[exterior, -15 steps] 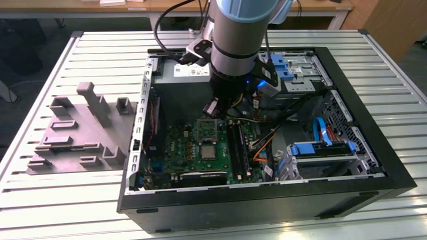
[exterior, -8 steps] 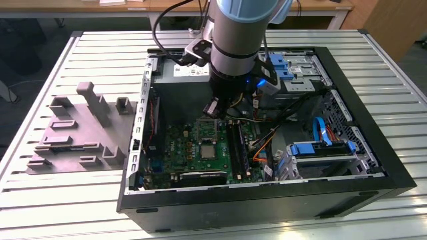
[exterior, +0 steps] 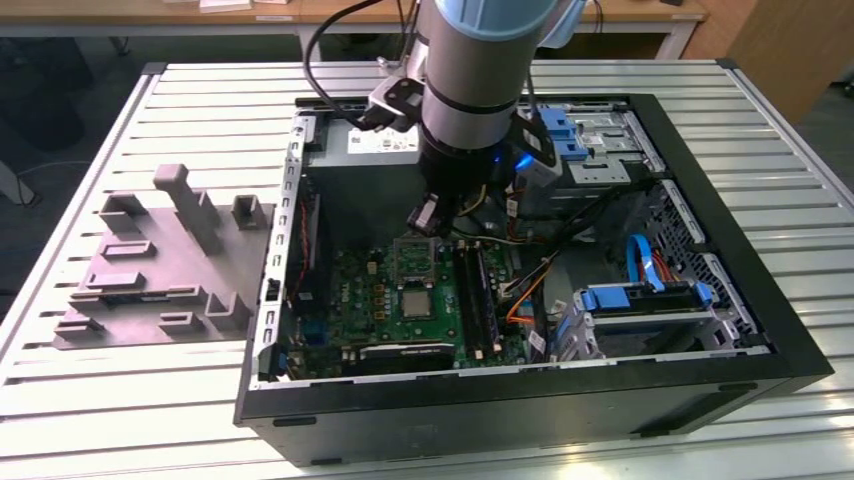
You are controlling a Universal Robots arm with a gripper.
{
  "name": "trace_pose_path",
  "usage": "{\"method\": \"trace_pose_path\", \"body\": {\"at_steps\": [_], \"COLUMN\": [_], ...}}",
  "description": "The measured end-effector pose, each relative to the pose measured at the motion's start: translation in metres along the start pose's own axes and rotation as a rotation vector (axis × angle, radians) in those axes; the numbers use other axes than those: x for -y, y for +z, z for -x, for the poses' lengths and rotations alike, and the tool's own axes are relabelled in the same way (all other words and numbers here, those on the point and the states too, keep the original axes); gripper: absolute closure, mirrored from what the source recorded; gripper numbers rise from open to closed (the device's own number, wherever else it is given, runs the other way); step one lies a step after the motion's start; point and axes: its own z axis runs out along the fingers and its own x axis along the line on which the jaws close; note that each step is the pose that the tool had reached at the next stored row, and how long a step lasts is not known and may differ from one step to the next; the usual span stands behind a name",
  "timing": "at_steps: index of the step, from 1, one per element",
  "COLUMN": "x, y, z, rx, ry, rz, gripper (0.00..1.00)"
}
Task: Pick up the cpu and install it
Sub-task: 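Close the cpu cover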
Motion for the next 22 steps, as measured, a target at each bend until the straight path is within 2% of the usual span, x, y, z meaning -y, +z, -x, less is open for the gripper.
{"method": "trace_pose_path", "body": {"at_steps": [5,14,22], "x": [-0.0004,-0.0009,-0.0013], "y": [-0.0002,-0.0027,-0.0059], "z": [-0.0003,-0.0003,0.0000], "rx": [-0.0075,-0.0146,-0.0167], "ry": [-0.060,-0.117,-0.124], "rz": [0.0040,0.0075,0.0100], "gripper": [0.89,0.89,0.89]}}
